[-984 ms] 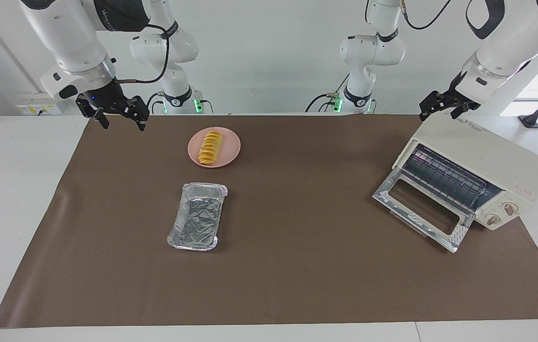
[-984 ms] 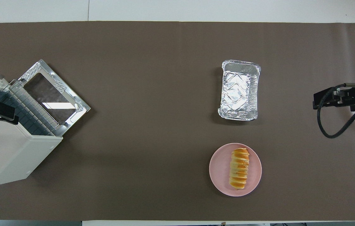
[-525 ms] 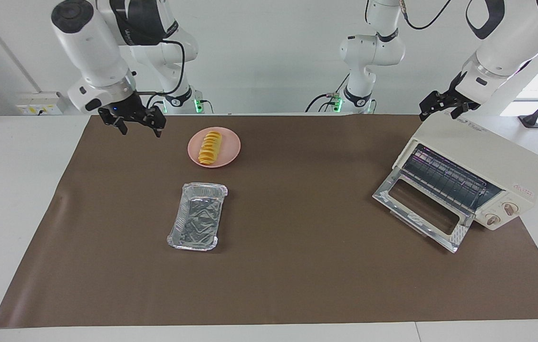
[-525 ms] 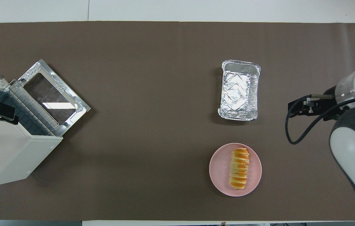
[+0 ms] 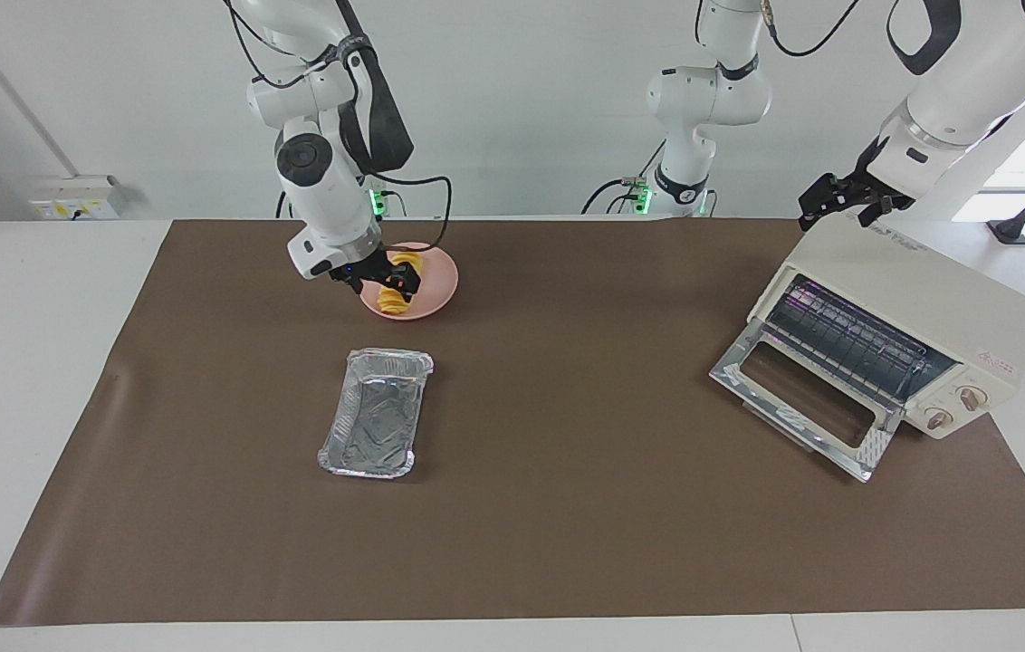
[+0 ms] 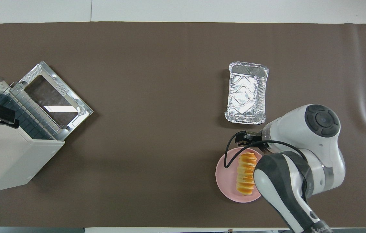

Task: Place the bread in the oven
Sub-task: 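Reach the right gripper down to the bread roll on the pink plate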

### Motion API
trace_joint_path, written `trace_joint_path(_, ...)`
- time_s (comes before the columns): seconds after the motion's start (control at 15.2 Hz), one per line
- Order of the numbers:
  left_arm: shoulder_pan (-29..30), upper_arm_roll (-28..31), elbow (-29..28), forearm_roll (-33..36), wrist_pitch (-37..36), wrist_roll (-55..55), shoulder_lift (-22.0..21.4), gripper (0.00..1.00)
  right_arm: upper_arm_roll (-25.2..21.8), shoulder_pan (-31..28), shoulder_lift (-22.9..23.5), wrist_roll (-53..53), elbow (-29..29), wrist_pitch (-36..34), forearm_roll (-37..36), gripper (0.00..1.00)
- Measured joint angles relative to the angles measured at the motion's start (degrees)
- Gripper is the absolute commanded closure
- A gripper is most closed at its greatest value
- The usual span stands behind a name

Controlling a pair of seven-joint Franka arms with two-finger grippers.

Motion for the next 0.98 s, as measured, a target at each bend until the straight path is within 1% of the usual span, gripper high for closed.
trace_joint_path(0.13,0.00,0.00,0.00,0.00,0.00,0.00,0.00,0.00,0.01,1.06,0.42,0.04,-3.15,1.57,0.27,0.00)
trace_joint_path(0.33,0.00,0.00,0.00,0.00,0.00,0.00,0.00,0.00,0.01,1.58,0.32,-0.07,-5.58,1.70,0.28,0.00)
trace_joint_path(0.39,0.00,0.00,0.00,0.00,0.00,0.00,0.00,0.00,0.01,1.58,0.21,-0.26,-6.20,1.70,0.28,0.03)
trace_joint_path(0.46,0.00,0.00,0.00,0.00,0.00,0.00,0.00,0.00,0.01,1.58,0.05,-0.38,-6.79,1.70,0.28,0.08)
trace_joint_path(0.52,0.00,0.00,0.00,0.00,0.00,0.00,0.00,0.00,0.00,1.58,-0.15,-0.43,-7.33,1.70,0.28,0.16)
trace_joint_path(0.59,0.00,0.00,0.00,0.00,0.00,0.00,0.00,0.00,0.01,1.58,-0.46,-0.49,-7.87,1.70,0.28,0.37)
trace_joint_path(0.66,0.00,0.00,0.00,0.00,0.00,0.00,0.00,0.00,0.01,1.58,-0.76,-0.54,-8.33,1.70,0.28,0.67)
trace_joint_path(0.72,0.00,0.00,0.00,0.00,0.00,0.00,0.00,0.00,0.01,1.58,-1.02,-0.55,-8.64,1.71,0.28,0.91)
trace_joint_path(0.79,0.00,0.00,0.00,0.00,0.00,0.00,0.00,0.00,0.01,1.58,-1.23,-0.55,-8.78,1.78,0.36,1.00)
trace_joint_path(0.98,0.00,0.00,0.00,0.00,0.00,0.00,0.00,0.00,-0.03,1.57,-1.47,-0.54,-8.97,2.77,1.73,1.00)
